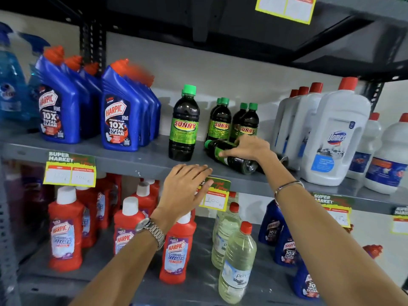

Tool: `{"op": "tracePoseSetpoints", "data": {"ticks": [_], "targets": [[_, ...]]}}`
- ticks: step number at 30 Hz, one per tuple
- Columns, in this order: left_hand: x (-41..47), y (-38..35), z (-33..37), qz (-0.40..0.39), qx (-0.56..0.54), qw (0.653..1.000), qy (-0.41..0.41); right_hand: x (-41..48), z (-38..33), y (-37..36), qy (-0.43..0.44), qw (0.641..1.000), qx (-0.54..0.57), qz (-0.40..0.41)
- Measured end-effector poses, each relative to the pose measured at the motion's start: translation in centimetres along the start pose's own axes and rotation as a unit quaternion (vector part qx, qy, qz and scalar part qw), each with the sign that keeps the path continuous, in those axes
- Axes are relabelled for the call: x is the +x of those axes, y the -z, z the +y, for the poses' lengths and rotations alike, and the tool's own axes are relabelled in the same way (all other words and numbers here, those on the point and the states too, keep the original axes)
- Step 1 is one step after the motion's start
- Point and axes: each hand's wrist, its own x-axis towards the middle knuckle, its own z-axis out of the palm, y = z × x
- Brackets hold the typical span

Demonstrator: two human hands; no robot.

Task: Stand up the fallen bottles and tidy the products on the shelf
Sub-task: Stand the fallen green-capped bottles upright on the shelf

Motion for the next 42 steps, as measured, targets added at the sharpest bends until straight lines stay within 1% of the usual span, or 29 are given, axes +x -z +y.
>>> {"op": "tracePoseSetpoints", "data": {"ticks": [3, 5, 8, 10, 13, 15, 20, 23, 24, 29, 30, 31, 32, 33, 34, 35, 37, 38, 42], "targets": [[0.0, 0.0, 0.2, 0.0, 0.003, 1.0, 0.004, 0.1, -0.4, -0.4, -0.001, 0.999, -0.023, 0.033], [0.0, 0.2, 0.3, -0.005, 0.001, 1.0, 0.006, 0.0, -0.3, -0.7, -0.001, 0.999, -0.007, 0.052], [0.1, 0.3, 0.3, -0.007, -0.001, 1.0, 0.012, -0.4, 0.3, -1.0, -0.016, 0.994, 0.067, 0.083], [0.0, 0.2, 0.3, 0.0, 0.0, 1.0, 0.014, -0.9, 0.6, -1.4, -0.02, 0.984, 0.113, 0.138], [-0.1, -0.2, 0.1, 0.012, -0.002, 1.0, 0.009, -1.3, 0.5, -2.2, -0.041, 0.953, 0.198, 0.227], [-0.2, -0.4, 0.0, 0.014, -0.002, 1.0, 0.01, -1.3, 0.3, -2.8, -0.051, 0.935, 0.251, 0.244], [-0.3, -0.6, -0.1, 0.016, -0.007, 1.0, 0.008, -1.5, -0.5, -4.0, -0.045, 0.919, 0.326, 0.217], [-0.3, -0.6, -0.1, 0.017, -0.008, 1.0, 0.013, -1.7, -0.7, -4.1, -0.027, 0.896, 0.389, 0.213], [-0.3, -0.6, -0.1, 0.019, -0.008, 1.0, 0.014, -1.8, -0.8, -4.0, -0.025, 0.893, 0.398, 0.21], [-0.3, -0.7, -0.1, 0.028, -0.019, 0.999, 0.011, -2.1, -0.4, -3.0, -0.046, 0.918, 0.358, 0.166], [-0.3, -0.8, -0.1, 0.026, -0.02, 0.999, 0.013, -2.1, -0.4, -2.3, -0.05, 0.915, 0.36, 0.176], [-0.3, -0.8, -0.1, 0.023, -0.019, 0.999, 0.016, -2.0, -0.5, -1.4, -0.046, 0.905, 0.372, 0.201], [-0.4, -0.8, -0.1, 0.02, -0.018, 0.999, 0.02, -1.7, -0.5, -0.4, -0.035, 0.889, 0.394, 0.229], [-0.4, -0.8, -0.1, 0.018, -0.017, 0.999, 0.021, -1.3, -0.6, 0.8, -0.02, 0.874, 0.422, 0.24], [-0.4, -0.8, -0.1, 0.016, -0.016, 1.0, 0.022, -0.8, -0.7, 1.9, -0.007, 0.864, 0.449, 0.227], [-0.4, -0.7, -0.1, 0.014, -0.015, 1.0, 0.021, -0.3, -0.8, 2.8, -0.001, 0.861, 0.469, 0.197], [-0.4, -0.6, -0.1, 0.01, -0.012, 1.0, 0.021, 0.6, -1.0, 3.9, -0.003, 0.869, 0.476, 0.134], [-0.4, -0.6, 0.0, 0.006, -0.011, 1.0, 0.022, 1.0, -1.0, 4.2, -0.006, 0.875, 0.469, 0.119], [-0.4, -0.4, 0.1, -0.011, -0.009, 1.0, 0.026, 1.3, -0.8, 4.3, 0.001, 0.876, 0.468, 0.115]]}}
